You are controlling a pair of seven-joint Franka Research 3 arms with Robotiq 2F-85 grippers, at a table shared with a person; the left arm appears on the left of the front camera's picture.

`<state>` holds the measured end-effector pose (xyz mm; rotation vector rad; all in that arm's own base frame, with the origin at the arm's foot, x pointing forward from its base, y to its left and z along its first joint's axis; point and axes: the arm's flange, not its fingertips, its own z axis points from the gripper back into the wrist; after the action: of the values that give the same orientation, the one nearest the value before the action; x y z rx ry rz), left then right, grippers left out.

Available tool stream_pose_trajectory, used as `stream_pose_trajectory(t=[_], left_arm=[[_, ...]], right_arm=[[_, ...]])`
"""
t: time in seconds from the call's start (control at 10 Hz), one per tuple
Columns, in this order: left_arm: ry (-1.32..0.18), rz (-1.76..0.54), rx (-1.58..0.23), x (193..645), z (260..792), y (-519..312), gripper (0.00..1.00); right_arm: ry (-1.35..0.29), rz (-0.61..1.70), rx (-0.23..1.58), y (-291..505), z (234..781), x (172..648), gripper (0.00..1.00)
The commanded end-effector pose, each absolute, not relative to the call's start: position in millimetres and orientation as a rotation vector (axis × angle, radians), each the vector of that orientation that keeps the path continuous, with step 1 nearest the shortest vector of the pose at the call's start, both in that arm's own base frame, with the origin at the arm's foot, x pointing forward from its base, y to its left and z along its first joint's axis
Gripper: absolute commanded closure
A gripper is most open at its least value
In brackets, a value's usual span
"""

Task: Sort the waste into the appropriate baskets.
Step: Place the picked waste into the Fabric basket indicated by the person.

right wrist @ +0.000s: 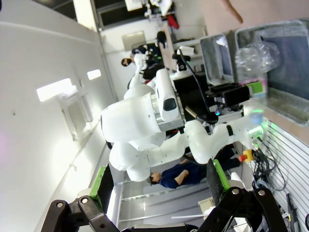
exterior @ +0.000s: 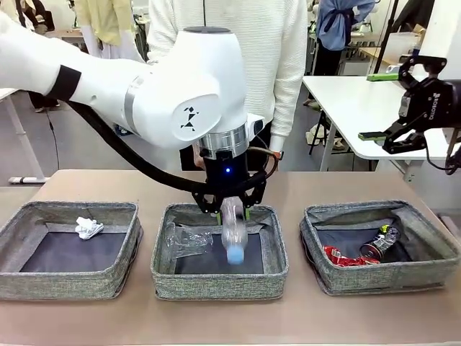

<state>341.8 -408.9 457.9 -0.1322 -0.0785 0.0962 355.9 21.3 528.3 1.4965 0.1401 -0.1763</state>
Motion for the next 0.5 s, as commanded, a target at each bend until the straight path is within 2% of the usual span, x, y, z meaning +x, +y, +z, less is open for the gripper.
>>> stream_pose_trajectory(t=[0.0,0.4], left_arm=[[-0.1,0.127,-0.12,343.2,468.1,-414.2,0.0],[-0.119,0.133,-0.131,342.7,479.1,-412.2,0.0]], right_arm=[[0.145,-0.194,1.519,23.3,532.6,355.9,0.0],[0.145,-0.194,1.519,23.3,532.6,355.9,0.0]])
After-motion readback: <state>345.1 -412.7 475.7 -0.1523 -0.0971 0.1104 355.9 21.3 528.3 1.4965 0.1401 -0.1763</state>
